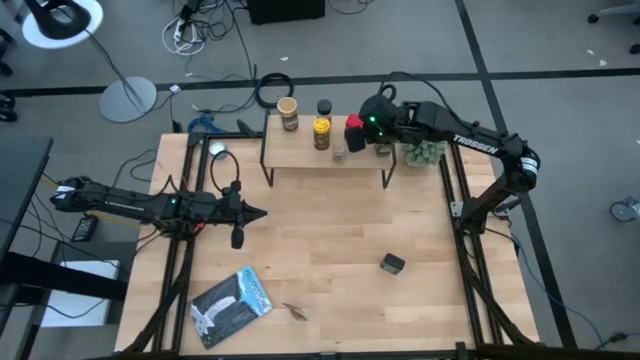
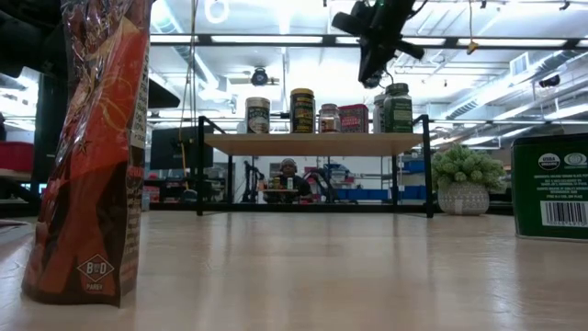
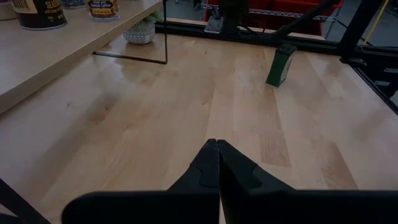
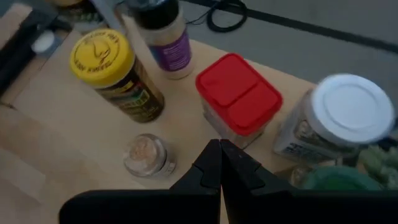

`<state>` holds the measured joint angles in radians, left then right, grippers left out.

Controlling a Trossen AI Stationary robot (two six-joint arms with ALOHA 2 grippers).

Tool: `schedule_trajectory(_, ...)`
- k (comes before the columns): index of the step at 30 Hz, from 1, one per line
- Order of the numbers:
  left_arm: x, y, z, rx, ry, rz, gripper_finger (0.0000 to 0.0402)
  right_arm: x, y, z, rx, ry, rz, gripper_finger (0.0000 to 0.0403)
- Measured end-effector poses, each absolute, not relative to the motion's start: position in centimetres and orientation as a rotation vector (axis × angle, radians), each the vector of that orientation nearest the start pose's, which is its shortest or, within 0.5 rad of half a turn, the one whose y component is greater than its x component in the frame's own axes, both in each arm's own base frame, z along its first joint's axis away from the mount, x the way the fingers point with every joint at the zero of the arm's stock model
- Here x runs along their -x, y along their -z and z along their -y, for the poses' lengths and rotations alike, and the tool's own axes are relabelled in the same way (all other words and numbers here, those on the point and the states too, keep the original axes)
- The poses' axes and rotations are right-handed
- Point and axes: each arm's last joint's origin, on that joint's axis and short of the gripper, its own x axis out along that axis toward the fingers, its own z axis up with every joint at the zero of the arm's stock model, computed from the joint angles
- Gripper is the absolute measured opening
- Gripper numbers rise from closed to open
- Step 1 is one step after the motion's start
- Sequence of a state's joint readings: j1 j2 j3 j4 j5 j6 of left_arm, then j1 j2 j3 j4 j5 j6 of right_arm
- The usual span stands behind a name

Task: Shelf spices
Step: Put the red seasoning can on the shelf

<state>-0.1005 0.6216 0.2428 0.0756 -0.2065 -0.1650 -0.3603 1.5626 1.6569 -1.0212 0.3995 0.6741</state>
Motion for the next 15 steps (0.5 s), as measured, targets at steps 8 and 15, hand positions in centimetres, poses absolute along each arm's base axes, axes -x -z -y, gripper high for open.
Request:
schedule_trajectory(8,-14.7,-19.4,0.9,0.117,-0.134,-0.290,0.0000,-30.8,-35.5,12.8,-0.411,0.931,-0.790,0.0000)
schedule_trajectory(15,-14.7,-19.4,0.9,0.116,-0.134,-0.292,0.0000,-31.3,-35.1,13.2,-0.343,0.985,-0.787,0.0000)
